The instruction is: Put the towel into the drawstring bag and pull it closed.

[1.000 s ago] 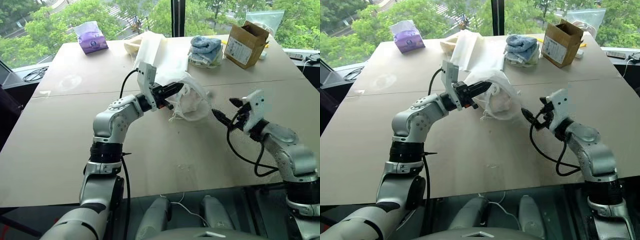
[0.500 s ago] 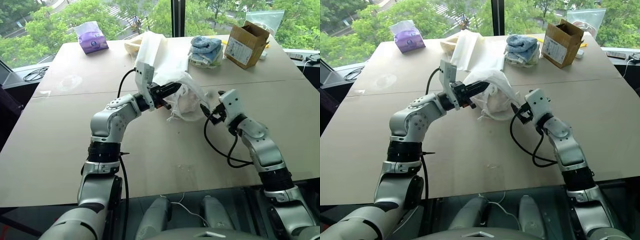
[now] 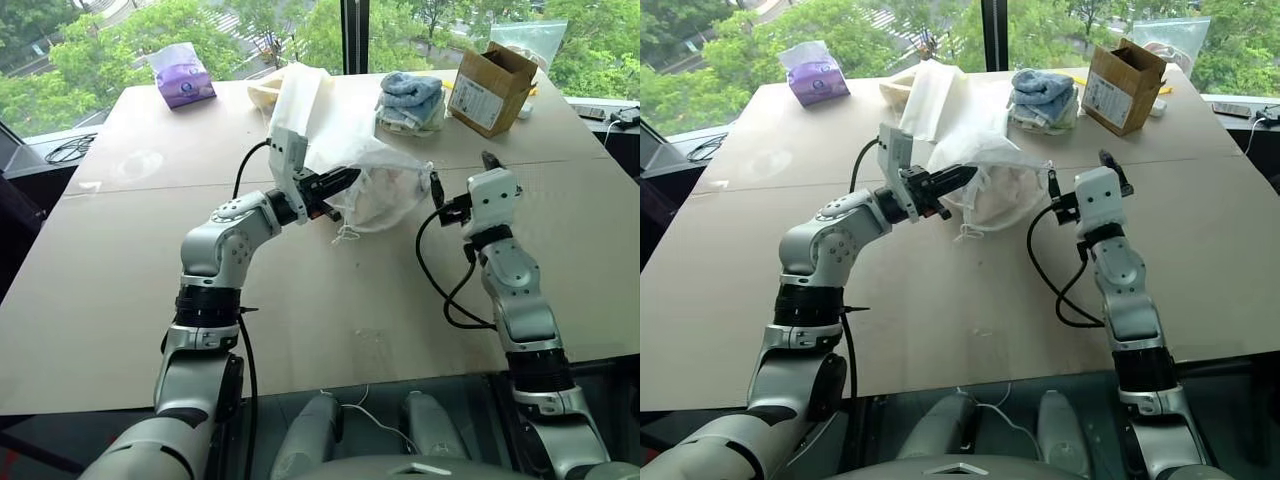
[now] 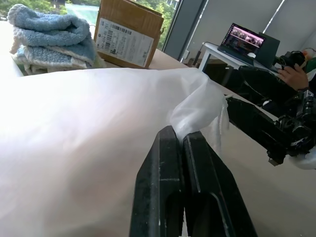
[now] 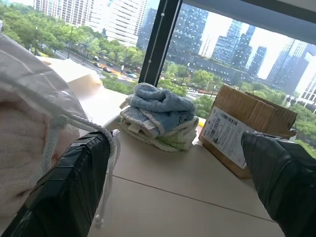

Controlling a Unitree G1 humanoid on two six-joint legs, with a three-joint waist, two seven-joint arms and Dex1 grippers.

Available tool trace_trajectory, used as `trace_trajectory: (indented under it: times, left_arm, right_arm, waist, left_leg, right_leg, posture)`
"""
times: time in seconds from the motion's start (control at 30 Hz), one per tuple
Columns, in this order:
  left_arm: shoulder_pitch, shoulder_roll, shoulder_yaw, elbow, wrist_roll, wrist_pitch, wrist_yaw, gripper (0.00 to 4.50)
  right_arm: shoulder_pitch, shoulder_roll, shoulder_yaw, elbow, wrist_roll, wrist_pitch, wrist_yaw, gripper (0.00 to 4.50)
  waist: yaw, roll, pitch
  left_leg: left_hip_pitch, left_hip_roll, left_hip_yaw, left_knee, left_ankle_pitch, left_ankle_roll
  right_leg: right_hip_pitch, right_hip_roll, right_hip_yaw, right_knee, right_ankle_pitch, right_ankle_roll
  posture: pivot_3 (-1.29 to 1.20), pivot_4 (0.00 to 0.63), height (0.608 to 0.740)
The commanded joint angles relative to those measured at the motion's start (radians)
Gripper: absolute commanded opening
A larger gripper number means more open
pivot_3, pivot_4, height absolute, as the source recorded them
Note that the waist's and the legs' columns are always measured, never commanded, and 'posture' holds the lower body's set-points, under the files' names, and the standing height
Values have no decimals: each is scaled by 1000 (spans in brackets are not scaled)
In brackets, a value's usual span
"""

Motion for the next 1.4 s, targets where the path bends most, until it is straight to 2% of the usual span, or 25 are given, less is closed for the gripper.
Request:
trace_trajectory:
  times: [0.03, 0.1, 0.17, 0.23, 0.47, 0.6, 0.9, 1.13, 1.3, 1.4]
  left_arm:
    - [-1, 9, 8, -7, 6, -22, -5, 0]
    - [10, 15, 7, -7, 13, -23, -9, 0]
    - [20, 24, 8, -7, 18, -28, -16, 0]
    - [22, 29, 16, 2, 21, -34, -16, 0]
    - [28, 62, 22, 67, 46, -83, -40, 0]
    - [26, 72, 16, 90, 54, -99, -57, 0]
    - [39, 70, 3, 94, 68, -108, -70, 0]
    - [49, 57, 0, 79, 72, -105, -63, 0]
    - [55, 55, -1, 71, 76, -104, -62, 0]
    - [56, 56, 3, 67, 75, -102, -59, 0]
  right_arm:
    - [10, 22, -34, -76, 58, 9, 6, 4441]
    - [26, 26, -30, -98, 97, 34, 43, 4441]
    - [65, 17, 2, -148, 195, 124, 150, 4441]
    - [109, -30, 41, -188, 224, 180, 246, 4441]
    - [189, -124, 49, -307, 418, 419, 418, 4441]
    - [155, -47, -43, -286, 519, 469, 345, 4441]
    - [-36, 162, -202, -141, 737, 592, 167, 4441]
    - [-206, 217, -229, 142, 730, 597, 131, 4441]
    - [-271, 225, -248, 279, 708, 564, 122, 4441]
    - [-287, 235, -263, 317, 717, 564, 117, 3708]
  waist:
    - [-2, 0, 0]
    - [-5, 0, 0]
    - [-6, 0, 0]
    - [-7, 0, 0]
    - [-6, 0, 0]
    - [-4, 0, 0]
    - [-6, 0, 0]
    - [-15, 1, 0]
    - [-18, 1, 0]
    - [-18, 1, 0]
  left_leg:
    - [0, 0, 0, 0, 0, 0]
    - [0, 0, 0, 0, 0, 0]
    - [0, 0, 0, 0, 0, 0]
    - [0, 0, 0, 0, 0, 0]
    - [0, 0, 0, 1, 0, 0]
    - [0, 0, 0, 1, 0, 0]
    - [0, 0, -1, 1, 0, 0]
    - [0, 0, 0, 1, 0, 0]
    - [0, 0, 0, 1, 0, 0]
    - [0, 0, 0, 1, 0, 0]
  right_leg:
    - [0, 0, 0, 0, 0, 0]
    - [0, 0, 0, 0, 0, 0]
    - [0, 0, 0, 0, 0, 0]
    - [0, 0, 0, 0, 0, 0]
    - [0, 0, 0, 0, 0, 0]
    - [0, 0, 0, 1, 0, 0]
    - [0, -1, 0, 3, 0, 0]
    - [-1, -1, 0, 4, 0, 0]
    - [-1, -1, 0, 4, 0, 0]
    - [-1, -1, 0, 4, 0, 0]
  posture:
    - [0, 150, 740]
    - [0, 150, 740]
    - [0, 150, 740]
    - [0, 150, 740]
    - [0, 150, 740]
    - [0, 150, 740]
    - [0, 150, 740]
    - [0, 150, 740]
    - [0, 150, 740]
    - [0, 150, 740]
